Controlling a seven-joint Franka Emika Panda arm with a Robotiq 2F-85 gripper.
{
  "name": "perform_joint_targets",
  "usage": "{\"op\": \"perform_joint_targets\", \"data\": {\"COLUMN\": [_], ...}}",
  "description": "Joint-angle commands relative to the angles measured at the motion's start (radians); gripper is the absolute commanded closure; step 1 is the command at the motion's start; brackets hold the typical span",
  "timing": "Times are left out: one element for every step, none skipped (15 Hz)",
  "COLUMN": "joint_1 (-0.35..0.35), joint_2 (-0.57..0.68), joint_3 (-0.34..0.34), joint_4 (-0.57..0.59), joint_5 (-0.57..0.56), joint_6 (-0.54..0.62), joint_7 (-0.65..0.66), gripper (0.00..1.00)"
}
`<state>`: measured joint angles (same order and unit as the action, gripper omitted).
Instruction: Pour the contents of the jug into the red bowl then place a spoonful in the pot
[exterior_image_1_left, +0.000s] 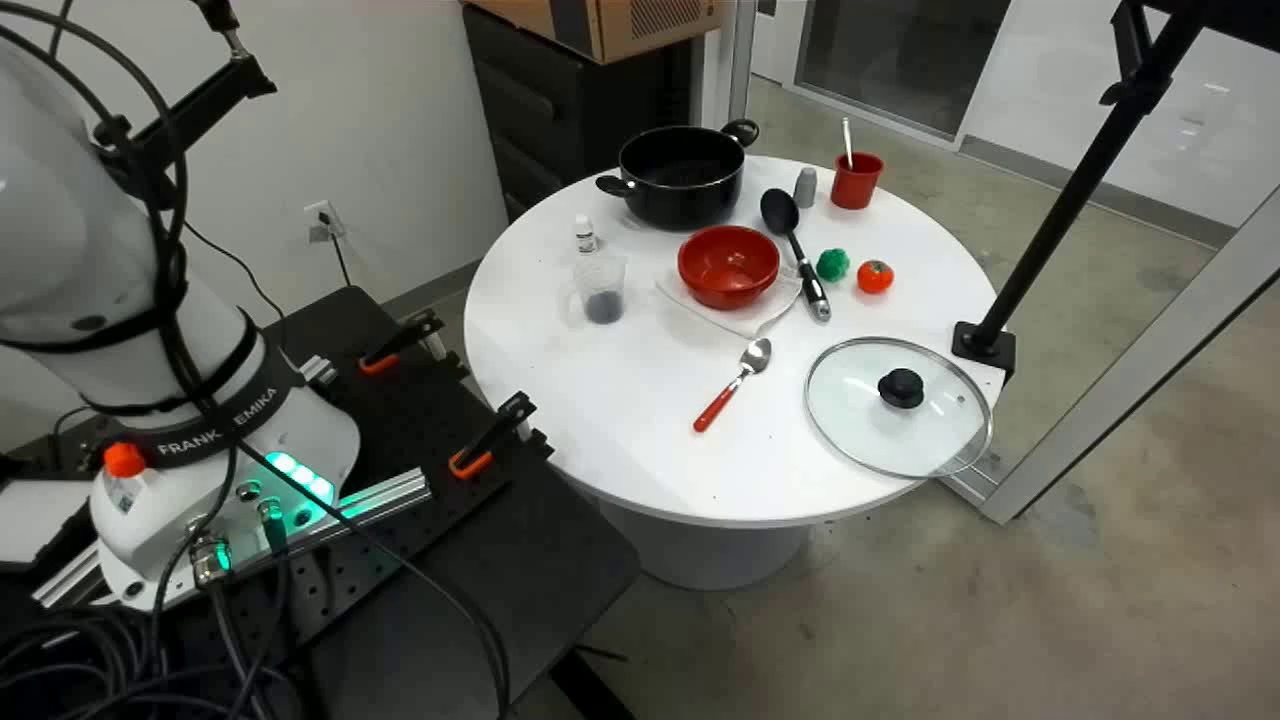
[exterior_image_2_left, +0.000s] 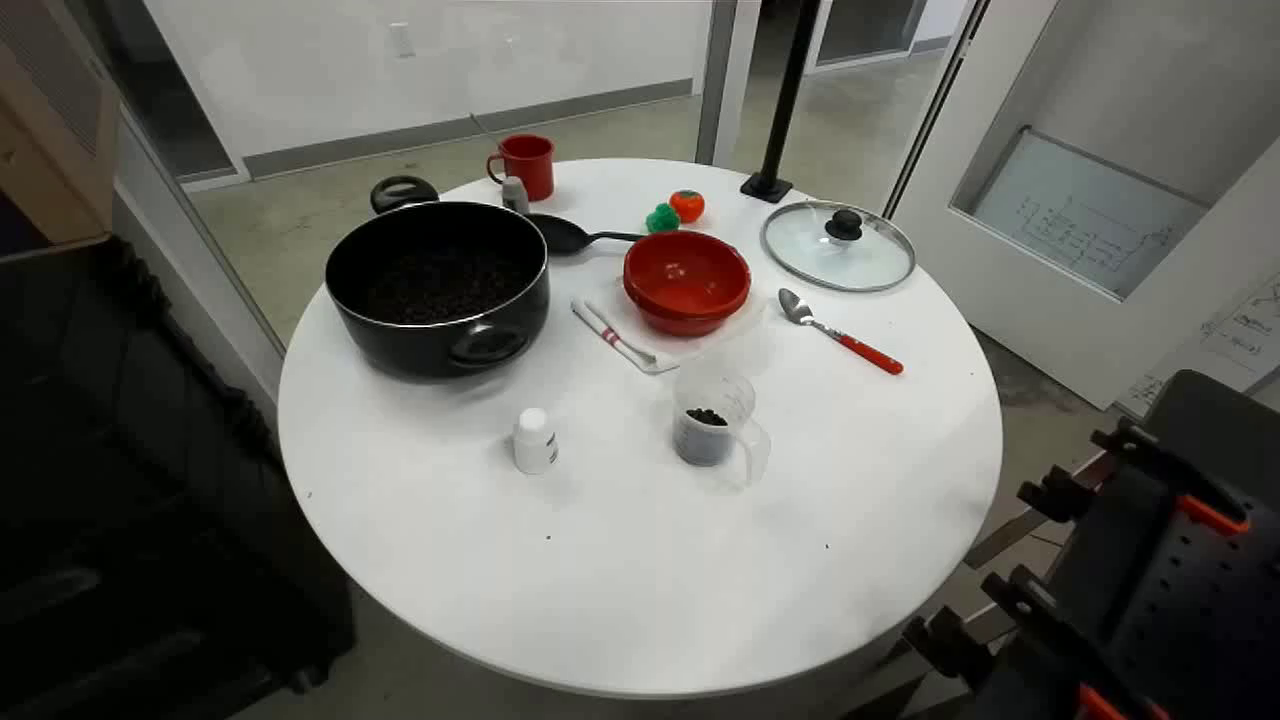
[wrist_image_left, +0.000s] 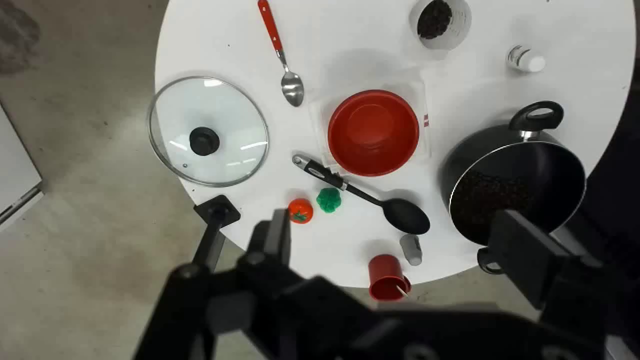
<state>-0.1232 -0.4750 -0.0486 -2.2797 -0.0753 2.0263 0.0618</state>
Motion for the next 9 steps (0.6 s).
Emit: {"op": "perform_joint_targets", "data": {"joint_1": [0.006,0.006,0.006,0.006,0.006,0.006,0.003,0.006,0.004], "joint_2": [0.0,0.0,0.0,0.0,0.0,0.0,-0.007,-0.01,-0.008], "joint_3": [-0.005,-0.005,-0.005,-0.005,-0.005,-0.005,0.001,0.003,0.008], "joint_4": [0.002,0.002,0.002,0.002,0.002,0.002,-0.028,-0.067,-0.116], "joint_5": [-0.003,-0.003,-0.003,-0.003,-0.003,-0.003,-0.015,-0.02,-0.026], "joint_6": [-0.002,-0.002,-0.002,-0.002,-0.002,-0.002,0.038,0.083,0.144], "joint_7": [0.002,0.002,0.002,0.002,0.002,0.002,0.013,0.009,0.02], "gripper": [0.0,0.0,0.0,0.0,0.0,0.0,0.0,0.0,0.0]}}
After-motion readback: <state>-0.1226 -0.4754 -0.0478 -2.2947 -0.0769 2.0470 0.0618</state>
